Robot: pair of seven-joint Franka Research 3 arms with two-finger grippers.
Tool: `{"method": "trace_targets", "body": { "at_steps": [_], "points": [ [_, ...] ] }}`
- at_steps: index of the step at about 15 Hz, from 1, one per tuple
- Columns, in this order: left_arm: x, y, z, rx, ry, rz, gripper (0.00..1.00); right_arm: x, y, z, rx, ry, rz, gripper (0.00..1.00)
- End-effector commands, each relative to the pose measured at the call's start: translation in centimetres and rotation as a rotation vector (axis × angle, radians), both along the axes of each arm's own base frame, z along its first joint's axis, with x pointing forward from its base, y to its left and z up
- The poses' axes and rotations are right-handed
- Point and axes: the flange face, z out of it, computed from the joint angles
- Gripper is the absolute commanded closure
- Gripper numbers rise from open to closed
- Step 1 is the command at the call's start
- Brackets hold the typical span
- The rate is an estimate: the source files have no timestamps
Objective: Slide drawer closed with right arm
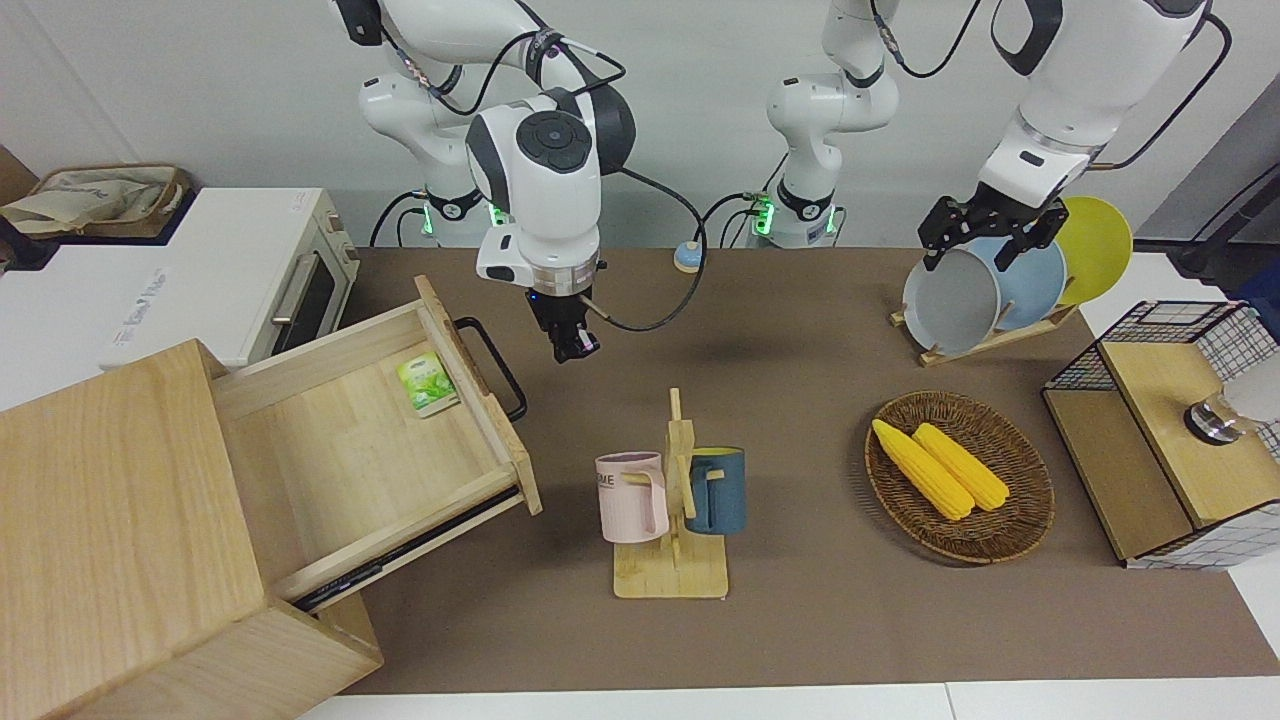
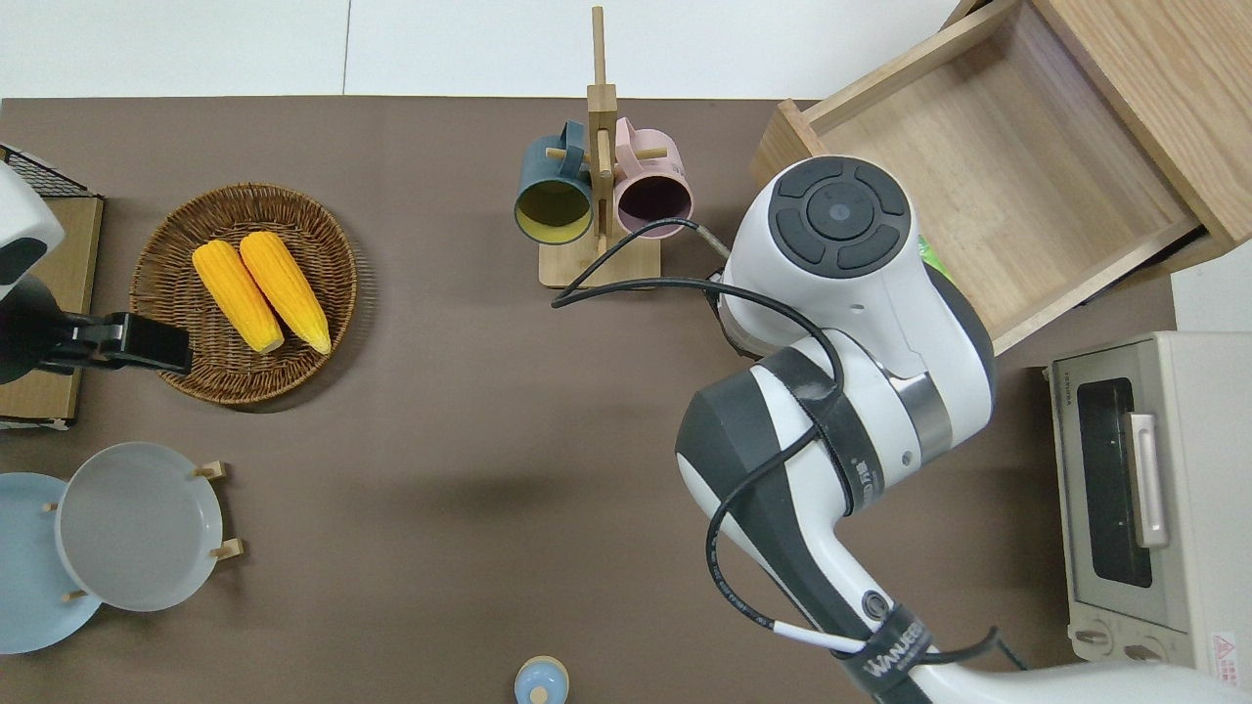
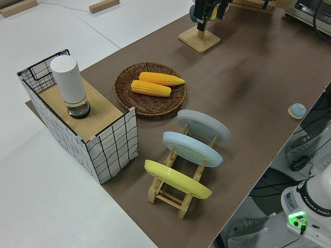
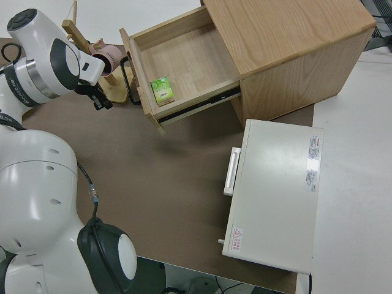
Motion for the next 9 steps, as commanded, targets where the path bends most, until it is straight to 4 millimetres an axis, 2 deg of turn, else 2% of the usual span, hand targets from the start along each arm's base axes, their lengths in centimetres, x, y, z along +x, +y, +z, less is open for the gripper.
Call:
{"method": "trace_targets", "body": {
  "at_steps": [1, 6, 9],
  "points": [
    [0.2, 0.1, 0.3, 0.016, 0.006, -0.012, 0.01, 1.1, -1.1, -0.7, -0.012, -0.032, -0.030, 1.000],
    [0.2, 0.1, 0.4, 0.016, 0.005, -0.012, 0.01, 2.7, -3.3, -1.7, -0.002, -0.049, -0.055, 1.000],
    [0.2, 0.1, 0.3, 0.016, 0.006, -0.012, 0.01, 3.3, -3.7, -2.1, 0.008, -0.063, -0.064, 1.000]
  ]
}}
